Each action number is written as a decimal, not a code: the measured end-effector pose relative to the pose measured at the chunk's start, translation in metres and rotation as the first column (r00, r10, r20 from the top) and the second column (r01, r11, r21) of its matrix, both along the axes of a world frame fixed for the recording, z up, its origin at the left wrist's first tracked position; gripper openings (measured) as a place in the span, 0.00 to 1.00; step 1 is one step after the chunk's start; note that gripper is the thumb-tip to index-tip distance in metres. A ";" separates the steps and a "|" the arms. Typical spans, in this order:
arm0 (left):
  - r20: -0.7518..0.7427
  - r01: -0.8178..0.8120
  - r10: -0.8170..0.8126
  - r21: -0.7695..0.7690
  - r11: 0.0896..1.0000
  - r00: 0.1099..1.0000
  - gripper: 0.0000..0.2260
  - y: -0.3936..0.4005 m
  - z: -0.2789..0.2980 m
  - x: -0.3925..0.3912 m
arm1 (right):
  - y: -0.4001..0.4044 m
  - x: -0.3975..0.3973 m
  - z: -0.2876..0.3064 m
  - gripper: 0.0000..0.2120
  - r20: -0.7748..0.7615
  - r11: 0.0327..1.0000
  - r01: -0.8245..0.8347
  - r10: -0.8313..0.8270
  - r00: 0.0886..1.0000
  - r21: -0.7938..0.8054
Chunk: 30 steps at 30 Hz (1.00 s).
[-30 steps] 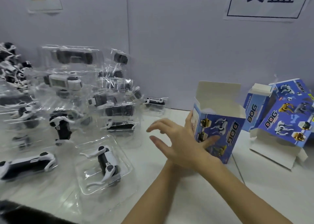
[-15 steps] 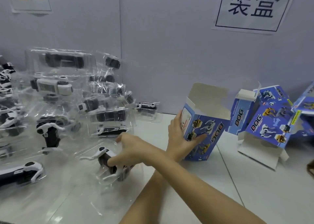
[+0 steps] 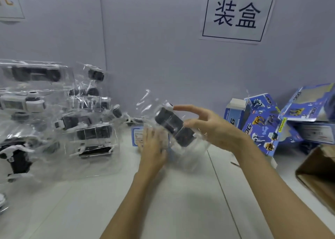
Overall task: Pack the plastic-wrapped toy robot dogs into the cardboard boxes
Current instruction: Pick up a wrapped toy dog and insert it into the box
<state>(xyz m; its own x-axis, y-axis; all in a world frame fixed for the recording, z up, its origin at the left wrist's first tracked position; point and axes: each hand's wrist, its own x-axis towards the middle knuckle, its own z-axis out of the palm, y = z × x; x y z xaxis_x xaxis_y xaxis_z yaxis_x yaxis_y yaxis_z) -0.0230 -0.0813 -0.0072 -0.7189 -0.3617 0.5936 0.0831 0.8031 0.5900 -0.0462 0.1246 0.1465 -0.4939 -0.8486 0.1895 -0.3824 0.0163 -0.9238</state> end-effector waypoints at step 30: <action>0.084 -0.040 -0.026 0.694 0.719 0.996 0.25 -0.002 0.033 0.008 | 0.065 -0.054 -0.108 0.27 0.288 0.962 -0.117 0.043 0.957 0.245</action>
<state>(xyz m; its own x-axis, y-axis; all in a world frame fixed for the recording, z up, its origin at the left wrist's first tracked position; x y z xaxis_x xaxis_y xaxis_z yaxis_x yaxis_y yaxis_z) -0.0146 -0.0836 0.0257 -0.7483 -0.6536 0.1134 0.0044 0.1660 0.9861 -0.1000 0.1896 0.0389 -0.4238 -0.8888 -0.1746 -0.1217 0.2469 -0.9614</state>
